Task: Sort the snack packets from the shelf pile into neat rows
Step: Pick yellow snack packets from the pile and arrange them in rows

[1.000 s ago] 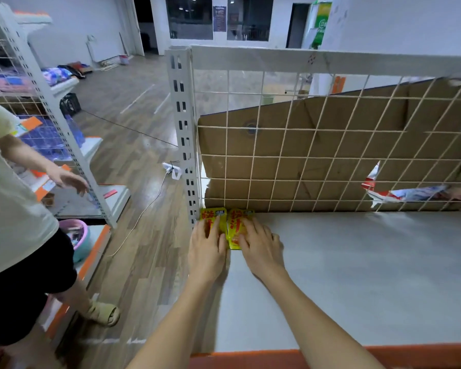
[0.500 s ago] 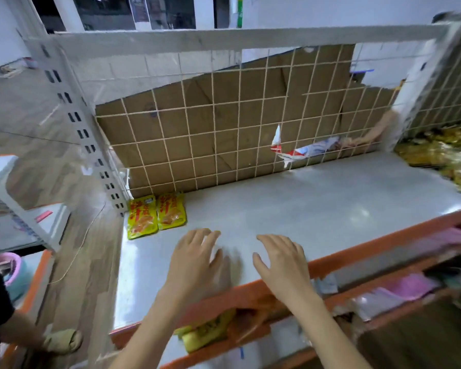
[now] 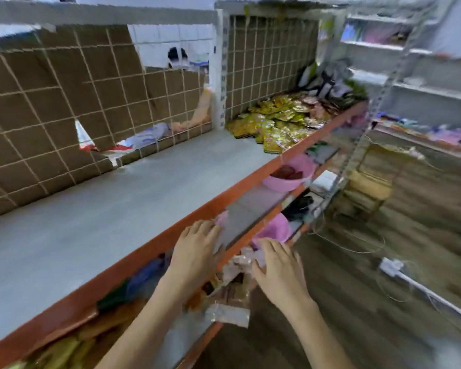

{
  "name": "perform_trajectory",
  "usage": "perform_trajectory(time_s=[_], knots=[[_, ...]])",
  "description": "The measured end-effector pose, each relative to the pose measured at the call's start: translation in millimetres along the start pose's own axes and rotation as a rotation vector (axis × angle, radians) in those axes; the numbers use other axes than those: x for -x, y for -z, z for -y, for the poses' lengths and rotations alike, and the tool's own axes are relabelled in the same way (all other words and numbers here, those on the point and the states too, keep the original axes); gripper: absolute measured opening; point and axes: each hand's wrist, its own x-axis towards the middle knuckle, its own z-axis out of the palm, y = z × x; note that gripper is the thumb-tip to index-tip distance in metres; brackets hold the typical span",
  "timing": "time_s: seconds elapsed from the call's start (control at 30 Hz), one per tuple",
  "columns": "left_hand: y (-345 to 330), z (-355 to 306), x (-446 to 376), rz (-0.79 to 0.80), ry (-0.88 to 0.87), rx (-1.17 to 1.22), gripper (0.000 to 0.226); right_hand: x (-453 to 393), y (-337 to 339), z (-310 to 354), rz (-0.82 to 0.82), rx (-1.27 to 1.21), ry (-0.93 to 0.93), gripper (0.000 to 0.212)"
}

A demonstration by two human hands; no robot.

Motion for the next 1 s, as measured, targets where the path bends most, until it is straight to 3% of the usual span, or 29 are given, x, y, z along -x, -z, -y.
perform_trajectory(time_s=[0.17,0.37,0.53,0.7,1.0], knots=[[-27.4,-68.1,-56.1,-0.014,-0.151,0.044,0.022,1.0,24.5,-64.5,-0.055,0.047,-0.184,0.041],[-72.2,-108.0,-130.6,0.001,-0.3,0.088,0.022,-23.8,39.4,-125.1,-0.107,0.081,-0.305,0.043],[-102.7,-128.2,-212.6,-0.012,-0.417,0.095,0.039,-69.2,55.5,-175.2,-0.075,0.074,-0.35,0.048],[-118.5,-152.1,-291.9,-0.082,-0.456,0.134,0.037,-136.0,75.4,-219.4,-0.143,0.078,-0.401,0.05],[-158.1,-179.6,-395.8,0.003,-0.36,0.14,0.04,-213.9,76.2,-300.3,-0.121,-0.031,-0.462,0.052]])
